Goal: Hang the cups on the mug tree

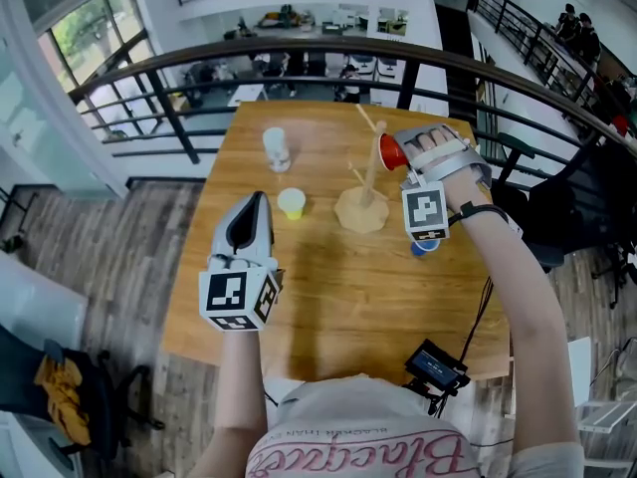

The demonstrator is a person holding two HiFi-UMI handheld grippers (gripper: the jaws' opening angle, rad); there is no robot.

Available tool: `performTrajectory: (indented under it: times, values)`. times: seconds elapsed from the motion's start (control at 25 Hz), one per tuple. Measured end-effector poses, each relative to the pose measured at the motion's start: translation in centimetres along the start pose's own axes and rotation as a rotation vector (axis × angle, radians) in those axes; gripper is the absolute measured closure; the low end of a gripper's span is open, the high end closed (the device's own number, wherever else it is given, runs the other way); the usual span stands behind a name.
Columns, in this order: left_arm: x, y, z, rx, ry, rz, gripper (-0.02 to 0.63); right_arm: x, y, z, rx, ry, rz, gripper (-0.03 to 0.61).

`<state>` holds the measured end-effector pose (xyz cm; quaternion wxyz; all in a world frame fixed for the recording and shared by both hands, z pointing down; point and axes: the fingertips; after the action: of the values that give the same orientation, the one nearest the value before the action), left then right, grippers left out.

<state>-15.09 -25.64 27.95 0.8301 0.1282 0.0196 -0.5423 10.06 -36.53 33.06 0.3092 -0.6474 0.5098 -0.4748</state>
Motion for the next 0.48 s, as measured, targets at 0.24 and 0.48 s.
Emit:
performTrajectory:
  times: [0.24, 0.48]
  values:
    - [-0.1, 0.0, 0.5, -0.013, -0.007, -0.001, 0.6, 0.2, -1.4, -0.7, -0.222, -0.009, -0.014, 0.322]
    - [-0.1, 0.4, 0.3, -0.013, -0.001, 0.005, 0.6, 0.1, -1.6, -0.9, -0.05, 0.0, -0.011, 0.311]
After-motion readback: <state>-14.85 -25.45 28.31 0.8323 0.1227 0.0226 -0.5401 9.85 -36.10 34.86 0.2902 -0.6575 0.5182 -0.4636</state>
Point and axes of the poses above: the fingertips, and each gripper's own axes: x forward along the fingers, y to its right, z out of its underside, and after that the axes turned 10 degrees about x, right-handed
